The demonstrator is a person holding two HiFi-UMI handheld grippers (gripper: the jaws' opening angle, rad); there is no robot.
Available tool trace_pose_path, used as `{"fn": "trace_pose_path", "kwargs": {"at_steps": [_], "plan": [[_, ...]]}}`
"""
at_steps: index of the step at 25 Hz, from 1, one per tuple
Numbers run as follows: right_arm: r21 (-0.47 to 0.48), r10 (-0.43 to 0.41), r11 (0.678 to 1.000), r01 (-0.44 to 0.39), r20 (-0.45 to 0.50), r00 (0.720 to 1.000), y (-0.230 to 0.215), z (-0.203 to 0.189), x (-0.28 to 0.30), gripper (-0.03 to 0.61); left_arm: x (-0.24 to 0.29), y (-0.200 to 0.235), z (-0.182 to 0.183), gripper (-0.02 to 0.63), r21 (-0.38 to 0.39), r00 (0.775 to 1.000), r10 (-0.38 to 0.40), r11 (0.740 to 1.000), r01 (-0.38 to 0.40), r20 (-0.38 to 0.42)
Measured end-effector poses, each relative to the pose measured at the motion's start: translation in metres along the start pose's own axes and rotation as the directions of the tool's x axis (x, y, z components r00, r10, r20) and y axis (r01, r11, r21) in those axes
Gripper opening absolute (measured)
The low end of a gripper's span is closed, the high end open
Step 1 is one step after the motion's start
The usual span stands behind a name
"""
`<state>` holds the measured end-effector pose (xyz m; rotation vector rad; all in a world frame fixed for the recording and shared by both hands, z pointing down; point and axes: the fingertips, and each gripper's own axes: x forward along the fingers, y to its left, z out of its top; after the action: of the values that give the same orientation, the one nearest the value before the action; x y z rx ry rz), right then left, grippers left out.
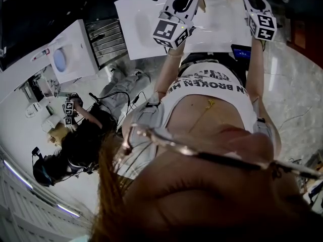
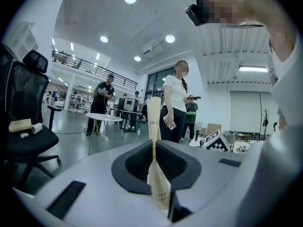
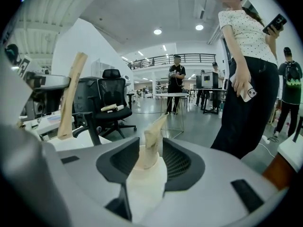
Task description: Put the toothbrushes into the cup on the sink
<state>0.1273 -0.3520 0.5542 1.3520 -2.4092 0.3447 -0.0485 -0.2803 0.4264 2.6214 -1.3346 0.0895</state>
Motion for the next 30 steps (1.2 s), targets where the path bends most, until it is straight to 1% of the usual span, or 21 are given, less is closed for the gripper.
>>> {"fn": "trace_pose_path", "kwargs": {"at_steps": [4, 6, 9, 15, 19, 22, 23, 26, 30], "plan": [[0.016, -0.016, 1.0, 0.016, 0.017, 1.0, -0.003, 0.006, -0.015, 0.147, 0.004, 0.0, 0.004, 0.034, 0.001, 1.0, -0.006, 1.0, 0.006, 0.014], [0.039, -0.026, 0.999, 0.025, 0.037, 0.999, -0.004, 0.009, -0.024, 0.149, 0.009, 0.002, 0.006, 0.034, 0.002, 1.0, -0.012, 1.0, 0.012, 0.023], [0.069, -0.04, 0.997, 0.035, 0.06, 0.997, -0.001, 0.013, -0.038, 0.148, 0.017, 0.0, 0.009, 0.034, 0.01, 0.999, -0.037, 0.999, 0.037, 0.028], [0.1, -0.077, 0.993, 0.068, 0.092, 0.993, -0.007, 0.013, -0.071, 0.147, 0.048, -0.028, 0.013, 0.034, 0.02, 0.992, -0.123, 0.992, 0.123, 0.037], [0.108, -0.109, 0.989, 0.099, 0.089, 0.99, -0.012, 0.013, -0.085, 0.147, 0.074, -0.048, 0.016, 0.034, 0.02, 0.978, -0.203, 0.979, 0.202, 0.052], [0.118, -0.122, 0.987, 0.11, 0.101, 0.987, -0.016, 0.014, -0.094, 0.147, 0.09, -0.064, 0.015, 0.034, 0.031, 0.968, -0.247, 0.969, 0.246, 0.049], [0.12, -0.123, 0.987, 0.111, 0.104, 0.987, -0.017, 0.014, -0.097, 0.142, 0.095, -0.068, 0.013, 0.034, 0.032, 0.965, -0.259, 0.966, 0.257, 0.044], [0.118, -0.117, 0.987, 0.104, 0.106, 0.987, -0.019, 0.012, -0.104, 0.081, 0.105, -0.073, 0.003, 0.034, 0.033, 0.963, -0.268, 0.963, 0.267, 0.025], [0.118, -0.101, 0.989, 0.087, 0.118, 0.988, -0.022, 0.015, -0.107, 0.05, 0.118, -0.071, -0.006, 0.034, 0.028, 0.967, -0.254, 0.967, 0.253, 0.022]]}}
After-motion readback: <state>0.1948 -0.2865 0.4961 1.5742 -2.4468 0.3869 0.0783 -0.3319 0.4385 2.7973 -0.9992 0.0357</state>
